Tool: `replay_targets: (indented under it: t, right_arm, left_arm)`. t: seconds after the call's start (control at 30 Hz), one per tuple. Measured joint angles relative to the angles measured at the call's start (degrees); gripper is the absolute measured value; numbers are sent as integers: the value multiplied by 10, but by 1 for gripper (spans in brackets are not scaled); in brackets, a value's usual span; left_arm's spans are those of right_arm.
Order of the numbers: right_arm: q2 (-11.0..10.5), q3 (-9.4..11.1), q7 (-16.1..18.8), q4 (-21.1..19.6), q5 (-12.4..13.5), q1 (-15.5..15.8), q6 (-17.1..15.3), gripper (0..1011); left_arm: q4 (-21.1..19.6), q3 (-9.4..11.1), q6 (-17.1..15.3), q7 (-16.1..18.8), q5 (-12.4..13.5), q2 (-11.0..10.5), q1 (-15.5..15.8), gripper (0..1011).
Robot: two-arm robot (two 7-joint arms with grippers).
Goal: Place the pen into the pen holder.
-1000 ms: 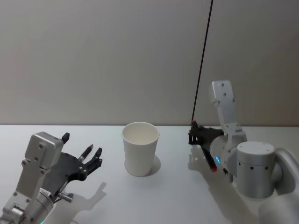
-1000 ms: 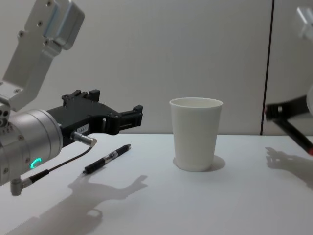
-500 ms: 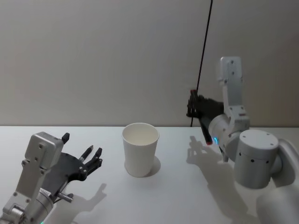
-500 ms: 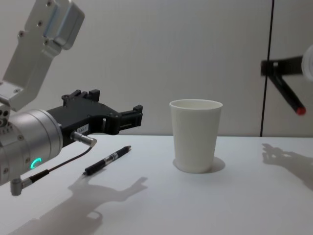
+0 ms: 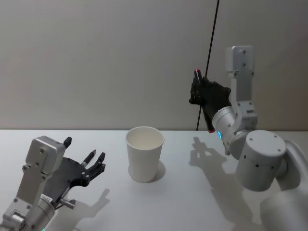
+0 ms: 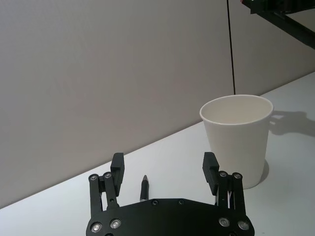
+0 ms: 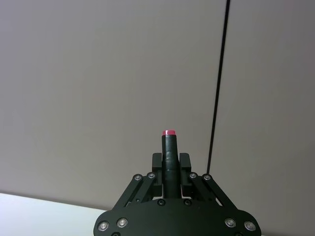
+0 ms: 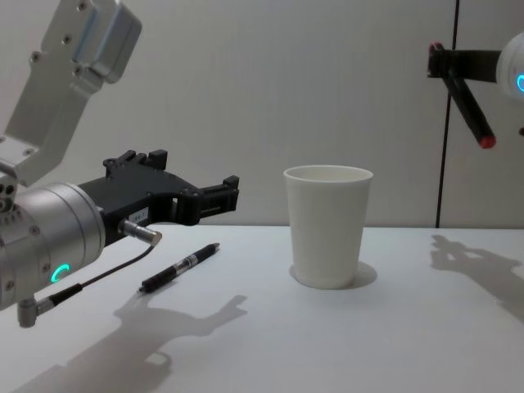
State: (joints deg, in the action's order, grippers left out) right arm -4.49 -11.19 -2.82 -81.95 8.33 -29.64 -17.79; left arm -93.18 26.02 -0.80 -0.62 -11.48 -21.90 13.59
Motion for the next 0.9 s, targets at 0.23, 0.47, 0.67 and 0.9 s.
replay_targets:
  t: [0.23,0.47,0.67,0.9]
  right_arm:
    - [4,-13,11,6,-9,2,12,203]
    - [12,-29,25,13,-17,6,50,203]
    - [24,-45,36,20,-23,7,94,202]
    - [41,-63,45,29,-32,3,133,202]
  left_arm:
    - [0,0,0,0,0,0,0,1003]
    - [0,0,0,0,0,0,0,1003]
    - [0,0,0,0,0,0,0,1003]
    - [0,0,0,0,0,0,0,1003]
